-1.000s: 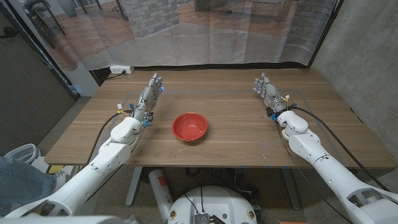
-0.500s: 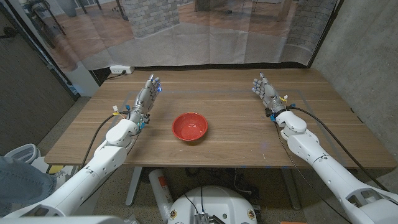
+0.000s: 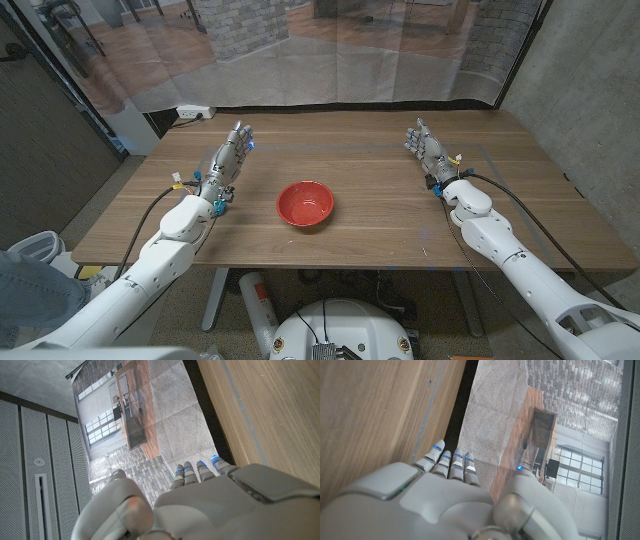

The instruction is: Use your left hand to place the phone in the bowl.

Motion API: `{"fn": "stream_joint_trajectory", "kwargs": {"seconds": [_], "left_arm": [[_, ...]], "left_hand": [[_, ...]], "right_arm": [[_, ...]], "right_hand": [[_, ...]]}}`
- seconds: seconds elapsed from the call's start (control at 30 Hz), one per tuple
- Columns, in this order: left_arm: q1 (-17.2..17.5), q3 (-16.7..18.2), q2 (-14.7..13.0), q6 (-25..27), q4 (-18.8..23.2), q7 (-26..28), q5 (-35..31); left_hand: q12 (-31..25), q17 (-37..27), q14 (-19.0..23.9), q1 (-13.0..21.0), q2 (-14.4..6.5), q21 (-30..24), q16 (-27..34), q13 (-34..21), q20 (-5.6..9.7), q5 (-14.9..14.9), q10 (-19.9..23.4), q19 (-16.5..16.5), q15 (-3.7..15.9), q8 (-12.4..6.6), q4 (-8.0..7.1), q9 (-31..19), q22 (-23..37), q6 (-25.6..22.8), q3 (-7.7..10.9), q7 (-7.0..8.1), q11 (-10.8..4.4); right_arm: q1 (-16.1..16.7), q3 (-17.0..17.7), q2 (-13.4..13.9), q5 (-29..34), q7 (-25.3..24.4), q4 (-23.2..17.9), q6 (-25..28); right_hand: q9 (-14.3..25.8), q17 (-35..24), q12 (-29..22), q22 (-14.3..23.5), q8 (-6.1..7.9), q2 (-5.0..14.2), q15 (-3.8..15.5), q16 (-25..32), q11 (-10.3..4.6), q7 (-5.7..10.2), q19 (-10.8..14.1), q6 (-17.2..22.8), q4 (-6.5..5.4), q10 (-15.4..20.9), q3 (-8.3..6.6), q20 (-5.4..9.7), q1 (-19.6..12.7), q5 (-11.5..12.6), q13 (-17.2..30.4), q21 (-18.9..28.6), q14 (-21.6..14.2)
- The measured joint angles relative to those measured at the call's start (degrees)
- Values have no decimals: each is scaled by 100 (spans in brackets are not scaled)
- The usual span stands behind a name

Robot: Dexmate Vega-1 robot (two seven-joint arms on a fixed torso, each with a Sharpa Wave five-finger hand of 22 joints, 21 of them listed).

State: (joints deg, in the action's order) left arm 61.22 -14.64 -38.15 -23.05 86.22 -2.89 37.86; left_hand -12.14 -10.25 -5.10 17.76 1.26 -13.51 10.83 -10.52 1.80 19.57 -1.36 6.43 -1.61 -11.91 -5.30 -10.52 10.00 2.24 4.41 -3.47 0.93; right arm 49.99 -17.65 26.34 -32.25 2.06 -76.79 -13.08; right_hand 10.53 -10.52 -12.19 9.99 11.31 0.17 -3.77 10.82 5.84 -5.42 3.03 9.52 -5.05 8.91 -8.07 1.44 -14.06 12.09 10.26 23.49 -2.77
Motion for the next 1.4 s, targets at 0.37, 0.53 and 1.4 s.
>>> {"fn": "stream_joint_trajectory", "kwargs": {"seconds": [0.37,0.53,1.4], "left_arm": [[332,205,-150,-127,209,80,-16],[432,267,-182,-163,247,96,-16],[827,590,-162,-636,292,10,87]], "left_hand": [[0,0,0,0,0,0,0,0,-6,0,52,-6,0,0,0,0,0,-31,0,-32,-10],[0,0,0,0,0,0,0,0,-6,0,63,-6,0,0,0,0,0,-31,0,-32,0],[0,0,96,30,-30,38,38,0,-18,0,135,-80,28,0,25,0,-1,-134,-25,10,-32]], "right_arm": [[1,-27,-9,22,-37,-21,16],[1,-32,-14,25,-45,-24,23],[-158,-50,-104,37,60,254,5]], "right_hand": [[0,0,0,0,0,0,0,0,0,0,-1,0,0,0,0,0,0,0,0,0,0],[0,0,0,0,0,0,0,0,0,0,-1,0,0,0,0,0,0,0,0,-44,0],[0,0,0,0,0,31,0,0,0,0,-1,0,0,0,0,0,-31,0,0,-84,0]]}}
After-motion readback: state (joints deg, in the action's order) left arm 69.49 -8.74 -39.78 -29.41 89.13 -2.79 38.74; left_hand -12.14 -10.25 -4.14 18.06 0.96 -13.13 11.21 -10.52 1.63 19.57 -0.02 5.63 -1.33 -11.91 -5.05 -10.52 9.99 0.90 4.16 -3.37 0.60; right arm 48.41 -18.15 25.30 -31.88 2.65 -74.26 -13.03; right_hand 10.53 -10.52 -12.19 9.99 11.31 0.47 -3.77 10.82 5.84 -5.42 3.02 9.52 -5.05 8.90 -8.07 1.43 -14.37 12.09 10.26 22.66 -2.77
